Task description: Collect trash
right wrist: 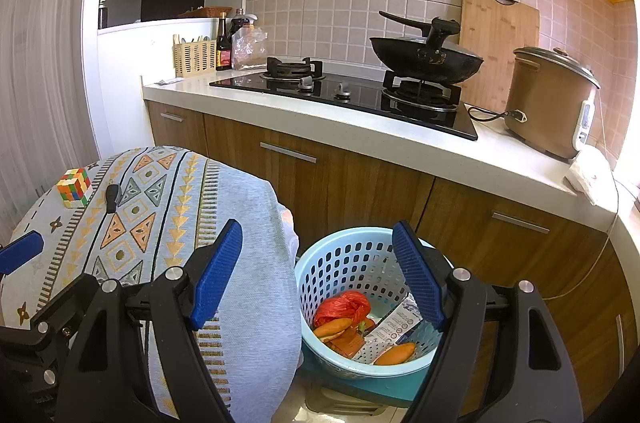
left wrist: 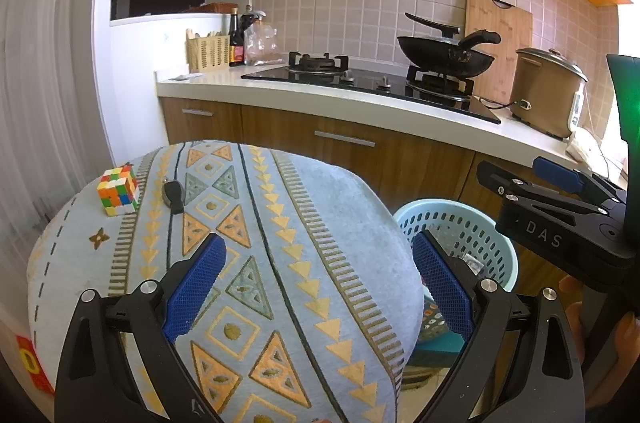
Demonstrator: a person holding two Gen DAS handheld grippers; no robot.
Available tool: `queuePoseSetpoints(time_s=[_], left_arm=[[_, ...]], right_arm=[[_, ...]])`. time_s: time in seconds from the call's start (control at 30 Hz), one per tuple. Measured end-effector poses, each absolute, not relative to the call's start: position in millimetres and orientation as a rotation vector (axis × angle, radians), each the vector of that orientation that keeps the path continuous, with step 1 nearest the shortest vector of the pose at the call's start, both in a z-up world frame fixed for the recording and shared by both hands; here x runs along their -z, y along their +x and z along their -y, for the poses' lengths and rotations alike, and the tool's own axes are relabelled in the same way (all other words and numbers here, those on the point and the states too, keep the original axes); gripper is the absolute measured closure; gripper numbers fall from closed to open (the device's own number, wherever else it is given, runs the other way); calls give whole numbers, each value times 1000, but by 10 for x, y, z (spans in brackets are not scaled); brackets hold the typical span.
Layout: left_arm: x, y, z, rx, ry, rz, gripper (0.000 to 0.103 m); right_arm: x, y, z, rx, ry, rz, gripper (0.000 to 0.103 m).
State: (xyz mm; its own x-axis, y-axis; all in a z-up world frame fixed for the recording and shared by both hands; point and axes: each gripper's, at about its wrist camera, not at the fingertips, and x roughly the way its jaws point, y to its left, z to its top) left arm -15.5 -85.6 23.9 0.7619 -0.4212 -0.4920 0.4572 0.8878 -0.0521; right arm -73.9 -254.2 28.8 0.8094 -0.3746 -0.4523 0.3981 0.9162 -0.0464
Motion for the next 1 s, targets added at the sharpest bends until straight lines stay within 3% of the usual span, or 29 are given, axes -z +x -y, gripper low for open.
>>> queuePoseSetpoints(time_s=[1.0], left_arm=[[-169, -71, 782, 487, 80, -531, 11]], right_arm=[[-209, -732, 2572, 415, 58, -488, 30]])
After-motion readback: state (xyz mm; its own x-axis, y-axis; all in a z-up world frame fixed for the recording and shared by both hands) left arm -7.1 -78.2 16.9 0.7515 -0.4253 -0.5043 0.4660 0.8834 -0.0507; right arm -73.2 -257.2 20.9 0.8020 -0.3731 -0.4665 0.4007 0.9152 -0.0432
